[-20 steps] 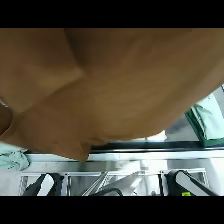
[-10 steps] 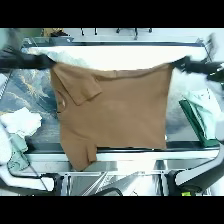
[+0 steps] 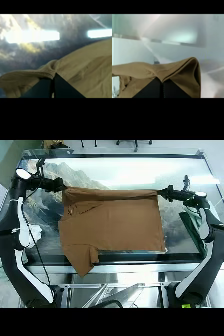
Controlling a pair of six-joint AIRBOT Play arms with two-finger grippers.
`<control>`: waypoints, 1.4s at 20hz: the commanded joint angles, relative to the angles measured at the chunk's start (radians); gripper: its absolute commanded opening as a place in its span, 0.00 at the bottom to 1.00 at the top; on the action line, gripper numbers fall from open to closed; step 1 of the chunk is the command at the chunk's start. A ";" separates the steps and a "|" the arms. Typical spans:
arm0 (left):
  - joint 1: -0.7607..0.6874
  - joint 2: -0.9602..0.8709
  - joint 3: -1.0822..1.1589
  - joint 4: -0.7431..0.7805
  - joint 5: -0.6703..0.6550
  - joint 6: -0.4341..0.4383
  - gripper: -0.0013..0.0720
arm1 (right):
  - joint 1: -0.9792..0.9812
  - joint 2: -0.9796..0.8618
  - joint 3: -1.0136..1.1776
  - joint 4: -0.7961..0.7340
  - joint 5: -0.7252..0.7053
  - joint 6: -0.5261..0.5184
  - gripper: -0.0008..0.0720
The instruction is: Fold the shirts.
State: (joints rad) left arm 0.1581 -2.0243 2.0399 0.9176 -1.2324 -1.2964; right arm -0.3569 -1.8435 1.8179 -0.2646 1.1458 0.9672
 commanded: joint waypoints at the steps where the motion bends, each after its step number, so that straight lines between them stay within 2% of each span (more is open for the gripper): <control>1: 0.045 0.043 -0.061 0.008 -0.056 -0.034 0.04 | -0.024 0.022 0.018 -0.074 0.103 -0.002 0.04; 6: 0.046 0.099 -0.190 0.010 -0.084 -0.032 0.04 | 0.002 0.055 0.016 -0.373 0.180 0.069 0.04; 9: 0.011 0.098 -0.281 0.126 -0.072 -0.042 0.04 | 0.036 0.055 0.007 -0.490 0.179 0.086 0.04; 12: -0.014 0.098 -0.342 0.246 -0.066 -0.078 0.04 | 0.043 0.055 0.007 -0.510 0.164 0.096 0.04; 18: -0.020 0.099 -0.333 0.232 -0.070 -0.077 0.04 | 0.048 0.058 0.007 -0.509 0.166 0.097 0.05; 19: -0.023 0.099 -0.314 0.232 -0.092 -0.078 0.06 | 0.049 0.067 0.008 -0.502 0.176 0.097 0.23; 20: -0.023 0.099 -0.286 0.232 -0.130 -0.079 0.41 | 0.048 0.080 0.010 -0.492 0.189 0.100 0.49; 21: -0.023 0.099 -0.253 0.232 -0.177 -0.103 0.77 | 0.047 0.100 0.010 -0.492 0.202 0.103 0.55; 25: -0.015 0.118 -0.132 0.234 -0.396 -0.196 0.79 | 0.007 0.217 0.010 -0.522 0.278 0.130 0.55; 28: -0.008 0.258 -0.280 0.244 -0.444 -0.216 0.79 | -0.040 0.295 -0.017 -0.521 0.360 0.141 0.54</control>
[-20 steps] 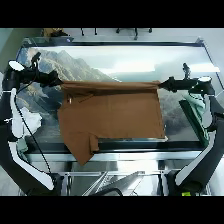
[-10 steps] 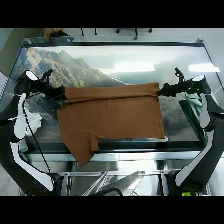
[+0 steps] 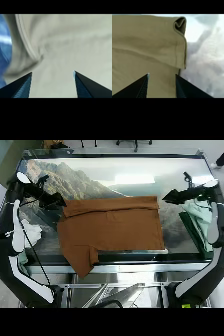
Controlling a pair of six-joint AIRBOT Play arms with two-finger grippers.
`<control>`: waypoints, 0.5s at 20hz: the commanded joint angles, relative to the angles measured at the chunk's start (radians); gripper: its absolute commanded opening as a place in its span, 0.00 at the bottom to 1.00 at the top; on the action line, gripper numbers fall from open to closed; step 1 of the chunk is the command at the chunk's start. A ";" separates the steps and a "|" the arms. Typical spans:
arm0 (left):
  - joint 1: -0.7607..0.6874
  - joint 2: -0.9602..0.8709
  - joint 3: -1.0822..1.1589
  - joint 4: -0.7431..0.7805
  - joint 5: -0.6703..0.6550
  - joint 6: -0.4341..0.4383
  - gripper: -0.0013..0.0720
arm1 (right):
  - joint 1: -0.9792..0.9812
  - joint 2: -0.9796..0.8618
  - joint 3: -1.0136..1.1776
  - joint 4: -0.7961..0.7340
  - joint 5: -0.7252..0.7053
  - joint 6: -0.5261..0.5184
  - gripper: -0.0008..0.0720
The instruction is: Fold the shirts.
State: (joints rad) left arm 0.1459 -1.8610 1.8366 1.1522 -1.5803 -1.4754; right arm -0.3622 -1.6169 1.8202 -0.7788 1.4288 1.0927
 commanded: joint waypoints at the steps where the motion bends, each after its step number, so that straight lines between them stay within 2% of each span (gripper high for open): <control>1: 0.005 0.168 -0.184 0.010 -0.085 -0.036 0.79 | -0.048 0.094 -0.050 -0.007 0.089 0.015 0.51; 3: 0.005 0.343 -0.466 0.010 -0.026 -0.037 0.79 | -0.068 0.150 -0.146 -0.008 0.098 0.011 0.52; 6: 0.005 0.632 -0.928 0.008 0.134 -0.037 0.79 | -0.088 0.227 -0.329 -0.007 0.088 -0.021 0.52; 10: 0.005 0.898 -1.344 -0.003 0.253 -0.061 0.79 | -0.112 0.278 -0.491 -0.007 0.047 -0.034 0.52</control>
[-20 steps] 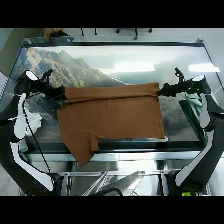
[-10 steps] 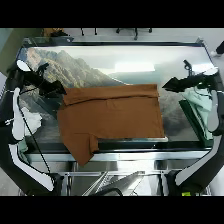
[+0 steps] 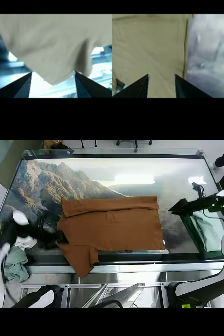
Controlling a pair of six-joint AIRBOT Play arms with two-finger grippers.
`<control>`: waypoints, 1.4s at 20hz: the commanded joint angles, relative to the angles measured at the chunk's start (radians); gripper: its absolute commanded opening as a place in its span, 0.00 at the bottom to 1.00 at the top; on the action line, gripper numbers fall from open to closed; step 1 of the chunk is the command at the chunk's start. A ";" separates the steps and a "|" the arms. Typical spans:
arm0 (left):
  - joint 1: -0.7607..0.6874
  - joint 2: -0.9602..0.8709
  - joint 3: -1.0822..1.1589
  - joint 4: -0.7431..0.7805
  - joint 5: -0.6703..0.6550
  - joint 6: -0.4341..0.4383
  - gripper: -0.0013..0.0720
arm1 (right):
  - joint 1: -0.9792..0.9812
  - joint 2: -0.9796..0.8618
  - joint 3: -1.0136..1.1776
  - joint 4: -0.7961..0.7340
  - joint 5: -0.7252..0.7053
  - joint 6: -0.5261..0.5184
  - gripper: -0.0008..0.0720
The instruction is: Fold the shirts.
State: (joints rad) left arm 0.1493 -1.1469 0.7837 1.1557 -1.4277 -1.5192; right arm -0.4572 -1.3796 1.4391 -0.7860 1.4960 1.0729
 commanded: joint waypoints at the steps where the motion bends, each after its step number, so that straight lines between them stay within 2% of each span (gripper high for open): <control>1: 0.001 0.218 -0.355 -0.007 0.123 -0.020 0.79 | -0.020 0.042 -0.125 0.001 -0.020 -0.014 0.52; 7: 0.001 0.302 -0.518 -0.194 0.385 0.022 0.79 | -0.021 0.042 -0.137 0.003 -0.022 -0.014 0.52; 12: 0.001 0.131 -0.424 -0.215 0.425 0.066 0.79 | -0.021 0.042 -0.137 0.003 -0.019 -0.010 0.52; 13: 0.001 0.099 -0.390 -0.216 0.422 0.076 0.75 | -0.021 0.044 -0.137 0.000 -0.010 -0.010 0.52; 15: 0.001 0.042 -0.308 -0.215 0.392 0.117 0.07 | -0.021 0.054 -0.150 -0.021 0.006 -0.001 0.52; 19: 0.001 -0.019 -0.170 -0.206 0.280 0.160 0.04 | -0.021 0.128 -0.276 -0.186 -0.002 0.066 0.52; 21: 0.001 -0.006 -0.143 -0.206 0.262 0.169 0.04 | -0.021 0.187 -0.386 -0.253 -0.062 0.089 0.52; 24: 0.001 0.036 -0.129 -0.206 0.260 0.169 0.04 | -0.018 0.229 -0.537 -0.229 -0.168 0.079 0.52; 28: 0.001 0.069 -0.130 -0.206 0.249 0.177 0.04 | -0.008 0.196 -0.644 -0.172 -0.216 0.014 0.52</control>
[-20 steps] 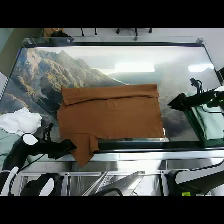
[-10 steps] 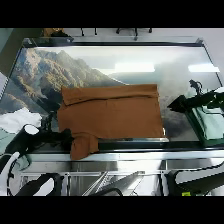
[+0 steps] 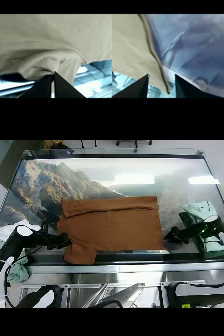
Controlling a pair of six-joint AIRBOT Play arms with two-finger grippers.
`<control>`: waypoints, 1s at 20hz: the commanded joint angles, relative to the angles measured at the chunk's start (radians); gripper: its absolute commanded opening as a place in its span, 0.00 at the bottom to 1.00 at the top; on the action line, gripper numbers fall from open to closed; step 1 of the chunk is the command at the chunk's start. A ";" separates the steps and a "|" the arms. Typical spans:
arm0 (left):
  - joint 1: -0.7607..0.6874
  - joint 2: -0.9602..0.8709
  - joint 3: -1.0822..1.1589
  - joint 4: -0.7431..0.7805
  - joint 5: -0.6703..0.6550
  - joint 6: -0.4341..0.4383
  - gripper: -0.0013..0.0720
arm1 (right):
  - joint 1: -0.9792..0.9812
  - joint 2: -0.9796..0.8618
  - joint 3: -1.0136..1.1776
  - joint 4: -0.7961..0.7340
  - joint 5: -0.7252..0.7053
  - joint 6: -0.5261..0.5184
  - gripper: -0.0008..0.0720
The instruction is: Fold the shirts.
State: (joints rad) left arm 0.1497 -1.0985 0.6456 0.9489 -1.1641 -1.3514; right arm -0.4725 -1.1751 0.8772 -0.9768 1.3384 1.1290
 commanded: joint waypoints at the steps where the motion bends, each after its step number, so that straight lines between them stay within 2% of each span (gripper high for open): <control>1: 0.001 0.025 0.008 0.001 -0.017 0.010 0.04 | 0.015 -0.018 -0.098 0.040 -0.058 -0.061 0.52; 4: 0.001 0.054 0.008 0.000 -0.013 0.018 0.04 | 0.060 -0.024 -0.115 0.121 -0.058 -0.106 0.51; 5: 0.001 0.068 0.009 0.000 -0.006 0.019 0.04 | 0.074 -0.021 -0.115 0.159 -0.055 -0.119 0.48; 6: 0.001 0.086 0.009 0.000 -0.003 0.020 0.04 | 0.085 -0.014 -0.114 0.202 -0.043 -0.140 0.14; 7: 0.001 0.112 0.009 0.001 -0.003 0.020 0.04 | 0.090 -0.001 -0.111 0.231 -0.039 -0.142 0.04; 10: 0.001 0.211 0.009 0.010 -0.020 0.013 0.04 | 0.078 0.084 -0.104 0.222 -0.037 -0.087 0.04; 15: 0.001 0.342 0.008 0.223 -0.236 -0.137 0.04 | -0.006 0.240 -0.104 -0.101 -0.005 0.190 0.04; 17: 0.001 0.385 0.008 0.241 -0.274 -0.160 0.04 | -0.034 0.265 -0.104 -0.153 0.029 0.219 0.04; 20: 0.001 0.409 0.008 0.236 -0.319 -0.162 0.04 | -0.041 0.266 -0.104 -0.148 0.056 0.218 0.04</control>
State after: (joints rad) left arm 0.1493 -0.7242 0.6540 1.1484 -1.4113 -1.4853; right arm -0.4969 -0.9302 0.7723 -1.0657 1.3712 1.2999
